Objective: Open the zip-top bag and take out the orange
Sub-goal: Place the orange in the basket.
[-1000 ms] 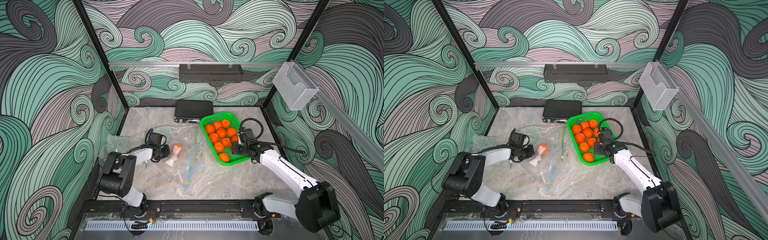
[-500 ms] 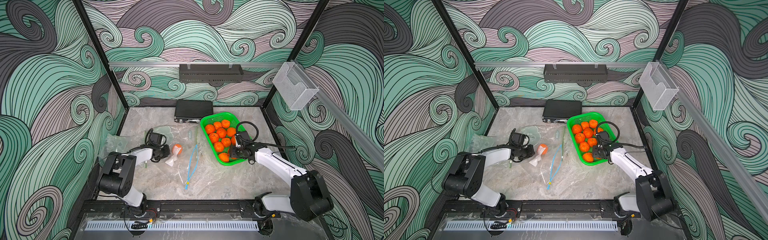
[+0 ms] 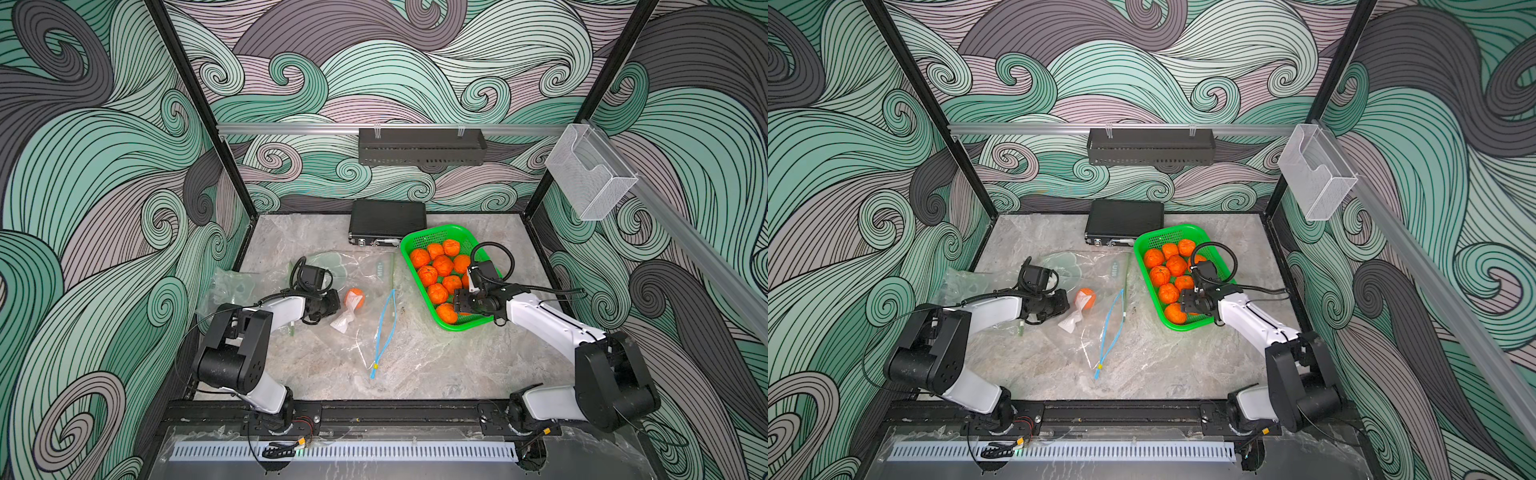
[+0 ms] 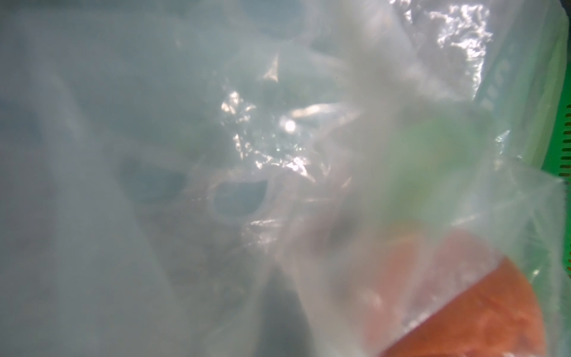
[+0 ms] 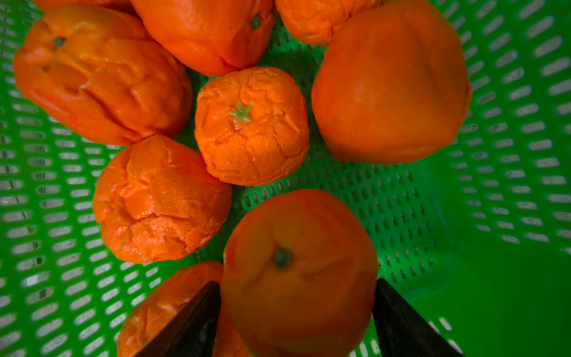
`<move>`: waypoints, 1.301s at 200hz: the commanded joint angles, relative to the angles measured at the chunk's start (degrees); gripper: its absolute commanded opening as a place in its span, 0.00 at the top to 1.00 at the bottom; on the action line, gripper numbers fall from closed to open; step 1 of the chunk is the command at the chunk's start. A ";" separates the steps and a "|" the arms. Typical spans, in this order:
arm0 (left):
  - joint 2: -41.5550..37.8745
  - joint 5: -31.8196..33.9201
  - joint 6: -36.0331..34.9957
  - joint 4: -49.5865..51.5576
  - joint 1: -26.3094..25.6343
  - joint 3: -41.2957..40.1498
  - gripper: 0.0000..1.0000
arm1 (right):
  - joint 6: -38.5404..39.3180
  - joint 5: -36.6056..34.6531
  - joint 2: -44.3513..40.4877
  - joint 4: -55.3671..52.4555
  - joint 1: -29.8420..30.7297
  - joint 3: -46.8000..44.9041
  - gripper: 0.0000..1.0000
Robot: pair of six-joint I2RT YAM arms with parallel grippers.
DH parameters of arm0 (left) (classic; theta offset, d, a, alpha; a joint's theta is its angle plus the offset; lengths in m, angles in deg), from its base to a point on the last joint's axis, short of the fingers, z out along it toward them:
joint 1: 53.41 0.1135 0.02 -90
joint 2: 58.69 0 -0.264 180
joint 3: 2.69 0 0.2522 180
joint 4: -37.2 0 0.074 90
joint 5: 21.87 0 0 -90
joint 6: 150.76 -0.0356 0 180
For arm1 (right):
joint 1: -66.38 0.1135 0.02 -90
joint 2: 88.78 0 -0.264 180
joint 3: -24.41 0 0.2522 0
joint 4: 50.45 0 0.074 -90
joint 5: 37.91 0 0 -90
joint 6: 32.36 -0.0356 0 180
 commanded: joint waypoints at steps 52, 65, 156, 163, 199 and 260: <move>2.31 0.85 -0.53 4.27 -0.09 0.05 1.00 | -2.04 2.23 -0.64 -3.03 -0.62 -0.08 0.17; 2.35 0.83 -0.53 4.27 -0.04 0.02 1.00 | -2.09 1.91 -1.25 -3.29 -0.65 -0.08 0.15; 2.47 0.78 -0.48 4.20 -0.10 -0.01 1.00 | -0.31 1.06 -10.32 -6.53 -0.68 1.65 0.15; 2.55 0.78 -0.53 4.21 -0.07 0.06 1.00 | 0.08 0.95 -11.16 -6.53 -0.68 1.80 0.15; 2.55 0.71 -0.53 4.19 -0.07 0.00 1.00 | 0.94 1.27 -13.18 -7.59 -0.68 2.54 0.17; 2.55 0.78 -0.53 4.18 -0.05 0.01 1.00 | 2.30 11.28 -19.75 -3.20 3.08 2.11 0.36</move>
